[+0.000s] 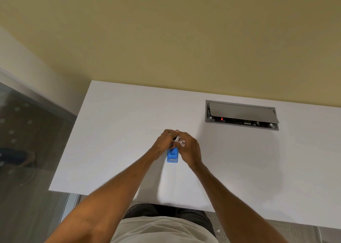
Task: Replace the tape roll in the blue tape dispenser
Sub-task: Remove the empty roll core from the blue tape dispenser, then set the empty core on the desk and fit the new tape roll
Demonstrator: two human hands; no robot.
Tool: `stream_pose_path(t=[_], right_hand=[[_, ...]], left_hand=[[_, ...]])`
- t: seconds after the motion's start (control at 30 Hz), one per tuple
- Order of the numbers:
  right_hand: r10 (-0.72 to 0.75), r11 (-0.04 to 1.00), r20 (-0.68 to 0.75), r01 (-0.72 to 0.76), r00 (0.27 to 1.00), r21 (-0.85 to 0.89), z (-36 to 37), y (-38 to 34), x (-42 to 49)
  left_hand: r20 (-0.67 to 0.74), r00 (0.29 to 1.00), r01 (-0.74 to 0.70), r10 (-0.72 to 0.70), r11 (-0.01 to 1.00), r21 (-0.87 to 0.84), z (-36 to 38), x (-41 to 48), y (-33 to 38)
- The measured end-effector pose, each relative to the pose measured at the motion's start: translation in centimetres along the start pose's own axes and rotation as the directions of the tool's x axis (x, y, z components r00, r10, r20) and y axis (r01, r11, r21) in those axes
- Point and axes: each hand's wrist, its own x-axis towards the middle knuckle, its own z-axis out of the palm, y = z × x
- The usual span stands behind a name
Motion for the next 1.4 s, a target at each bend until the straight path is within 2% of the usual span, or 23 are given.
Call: stream_pose_path(t=[0.13,0.3,0.63,0.73,0.8,0.87,1.0,1.1,1.2,1.3,1.4], right_hand=[[0.000,0.999,-0.025,0.001,1.000,0.037,0.1,0.0,0.5],[-0.040,0.999,-0.018,0.041,0.999,0.029,-0.2,-0.1,1.0],[-0.025,0.998,0.040,0.028,0.999,-0.061,0.3,-0.2,1.7],[0.000,0.996,0.020,0.002,1.000,-0.089,0.7,-0.2,2.0],[0.012,0.993,0.017,-0.010,1.000,-0.115,0.8,-0.1,2.2],[0.023,0.990,0.034,-0.018,0.999,-0.143,0.9,0.0,2.5],[0.040,0.988,0.054,-0.032,0.998,-0.150,1.2,0.5,2.5],[0.056,0.993,0.039,-0.051,0.998,-0.109,1.5,0.9,2.3],[0.068,0.990,0.053,-0.061,0.996,-0.129,1.7,1.1,2.2],[0.086,0.984,0.045,-0.078,0.995,-0.162,1.9,1.2,2.3],[0.094,0.980,0.040,-0.085,0.995,-0.180,2.0,1.4,2.5]], left_hand=[[-0.075,0.993,-0.085,0.089,0.995,0.048,-0.3,0.2,0.2],[-0.046,0.983,-0.166,0.180,0.961,0.222,-1.5,0.5,0.1],[-0.048,0.990,-0.125,0.131,0.986,0.113,-2.4,0.8,-0.6],[-0.101,0.986,-0.121,0.132,0.987,0.103,-2.8,0.7,-1.0],[-0.185,0.970,-0.121,0.158,0.973,0.194,-3.1,0.7,-1.2],[-0.257,0.947,-0.110,0.194,0.945,0.310,-3.7,0.6,-1.5],[-0.304,0.921,-0.063,0.242,0.865,0.497,-5.3,0.7,-2.6],[-0.307,0.915,-0.010,0.260,0.778,0.629,-6.4,0.8,-3.4],[-0.291,0.919,0.054,0.267,0.646,0.761,-7.4,1.1,-4.0],[-0.282,0.927,0.096,0.249,0.570,0.816,-7.7,1.5,-4.4],[-0.291,0.932,0.123,0.215,0.569,0.813,-7.7,2.0,-4.9]])
